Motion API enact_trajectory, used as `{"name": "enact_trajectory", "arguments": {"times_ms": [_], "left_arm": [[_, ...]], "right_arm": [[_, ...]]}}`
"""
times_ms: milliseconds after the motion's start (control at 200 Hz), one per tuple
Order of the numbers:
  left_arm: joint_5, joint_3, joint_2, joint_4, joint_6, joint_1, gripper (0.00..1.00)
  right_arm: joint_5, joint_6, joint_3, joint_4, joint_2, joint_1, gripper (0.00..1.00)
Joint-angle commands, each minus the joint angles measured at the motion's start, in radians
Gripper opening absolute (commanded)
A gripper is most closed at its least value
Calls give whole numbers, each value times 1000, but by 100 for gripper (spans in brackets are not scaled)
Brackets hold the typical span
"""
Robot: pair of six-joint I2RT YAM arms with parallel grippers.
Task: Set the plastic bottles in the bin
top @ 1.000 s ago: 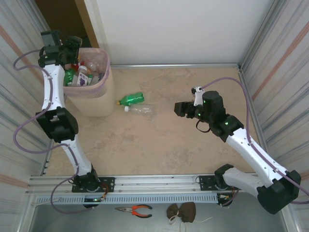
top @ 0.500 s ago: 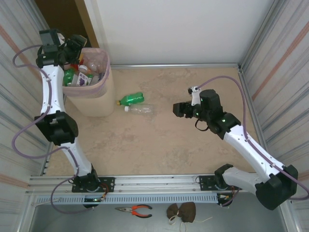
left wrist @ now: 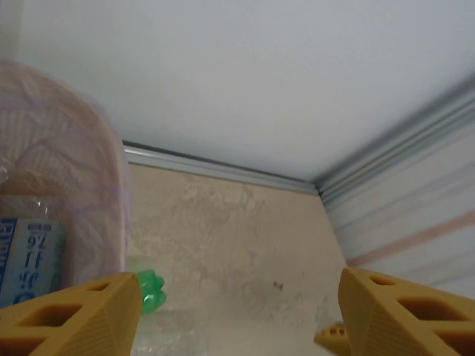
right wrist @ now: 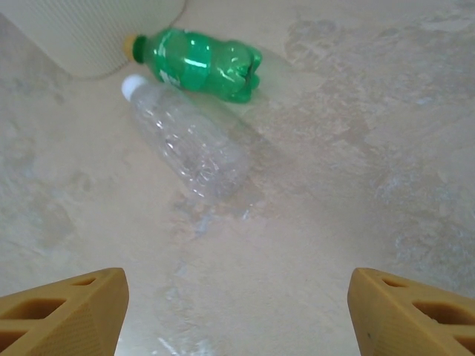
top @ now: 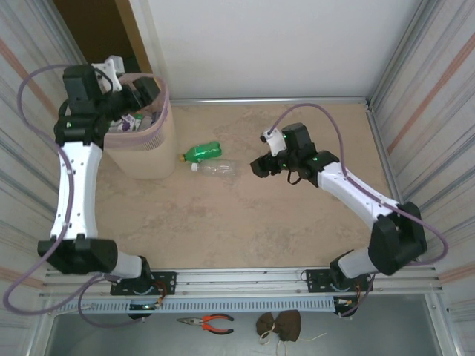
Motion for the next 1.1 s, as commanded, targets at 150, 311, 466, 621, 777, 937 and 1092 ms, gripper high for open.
{"name": "enact_trajectory", "arguments": {"times_ms": [150, 311, 466, 621, 777, 937, 1092], "left_arm": [[-17, -315, -242, 48, 207, 9, 79], [5, -448, -364, 58, 257, 14, 82], [1, -531, -449, 59, 242, 32, 81], [9, -591, -497, 49, 219, 32, 80], [10, -616, -529, 27, 219, 33, 80], [-13, -608, -570, 1, 226, 52, 80], [-8, -601, -567, -47, 216, 80, 77]], "right_arm": [[-1, -474, 190, -111, 243, 100, 79], [-27, -556, 321, -134, 390, 118, 81], [-22, -621, 430, -157, 513, 137, 85], [-12, -669, 516, -192, 612, 147, 86], [-23, -681, 563, -192, 682, 146, 86], [-39, -683, 594, -198, 731, 149, 83], [-24, -677, 589, -183, 754, 151, 76]]}}
